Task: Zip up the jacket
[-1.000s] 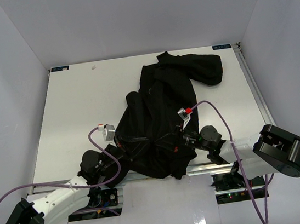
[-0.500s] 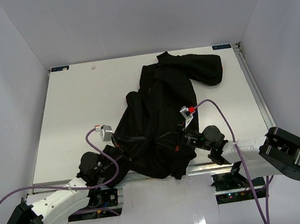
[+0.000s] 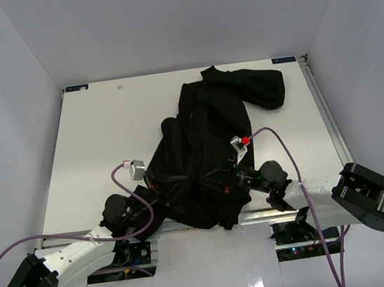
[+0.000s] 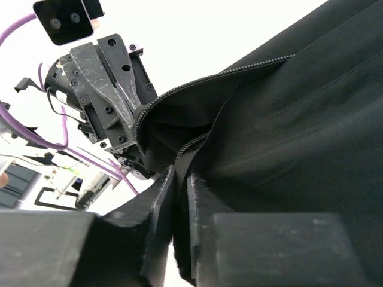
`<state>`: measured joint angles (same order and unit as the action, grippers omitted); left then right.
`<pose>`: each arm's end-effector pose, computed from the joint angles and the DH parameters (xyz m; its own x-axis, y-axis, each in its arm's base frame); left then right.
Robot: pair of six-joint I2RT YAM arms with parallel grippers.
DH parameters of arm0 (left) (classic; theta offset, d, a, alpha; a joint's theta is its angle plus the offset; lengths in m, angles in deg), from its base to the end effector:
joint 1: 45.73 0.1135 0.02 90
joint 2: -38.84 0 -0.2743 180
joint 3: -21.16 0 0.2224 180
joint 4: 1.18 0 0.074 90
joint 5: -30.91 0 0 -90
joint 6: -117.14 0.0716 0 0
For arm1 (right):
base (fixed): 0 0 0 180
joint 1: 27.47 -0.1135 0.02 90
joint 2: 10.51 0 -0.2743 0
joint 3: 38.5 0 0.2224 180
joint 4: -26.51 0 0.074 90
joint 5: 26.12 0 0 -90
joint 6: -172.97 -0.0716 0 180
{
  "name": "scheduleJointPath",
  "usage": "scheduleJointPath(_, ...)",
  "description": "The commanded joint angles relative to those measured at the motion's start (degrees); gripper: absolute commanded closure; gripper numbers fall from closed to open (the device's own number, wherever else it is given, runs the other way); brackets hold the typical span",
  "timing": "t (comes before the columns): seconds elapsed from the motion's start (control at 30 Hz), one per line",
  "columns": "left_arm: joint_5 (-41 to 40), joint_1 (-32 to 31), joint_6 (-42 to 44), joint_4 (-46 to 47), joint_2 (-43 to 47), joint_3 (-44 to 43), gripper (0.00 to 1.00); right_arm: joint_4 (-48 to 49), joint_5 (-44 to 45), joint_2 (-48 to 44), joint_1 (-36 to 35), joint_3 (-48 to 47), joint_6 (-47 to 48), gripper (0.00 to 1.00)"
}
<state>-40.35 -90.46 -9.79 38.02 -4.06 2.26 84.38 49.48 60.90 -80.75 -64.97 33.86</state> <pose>0.0968 -0.1283 0.2469 -0.3839 -0.4206 -0.8220 0.8207 0.2525 -0.5125 0.1231 0.1948 0.2485 -0.6089 0.4083 -0.6801 -0.7042 0.1163 0.7004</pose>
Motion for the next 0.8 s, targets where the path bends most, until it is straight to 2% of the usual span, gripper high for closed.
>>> scheduleJointPath(0.0,-0.1,-0.1,-0.2,1.1,1.1,0.1,1.00,25.8,-1.6,0.0,0.0,-0.7,0.5,0.89)
scheduleJointPath(0.03,-0.3,-0.2,-0.2,0.8,1.1,0.0,1.00,24.7,-1.7,-0.1,0.0,-0.8,0.6,0.92)
scheduleJointPath(0.33,-4.4,-0.1,-0.9,-6.6,-1.3,-2.6,1.00,21.5,-3.4,-0.6,0.0,-1.0,2.0,0.92)
scheduleJointPath(0.43,-3.2,-0.2,-1.2,-5.6,-3.3,-3.2,1.00,21.1,-5.5,0.4,0.0,-2.0,2.1,0.92)
scheduleJointPath(0.6,-1.5,-0.2,-2.2,-2.8,-5.7,-4.1,1.00,21.6,-8.0,3.1,0.0,-3.4,1.0,0.84)
scheduleJointPath(0.77,-2.0,-0.2,-1.7,-4.3,-5.9,-4.8,1.00,21.1,-9.3,4.1,0.0,-3.5,1.3,0.78)
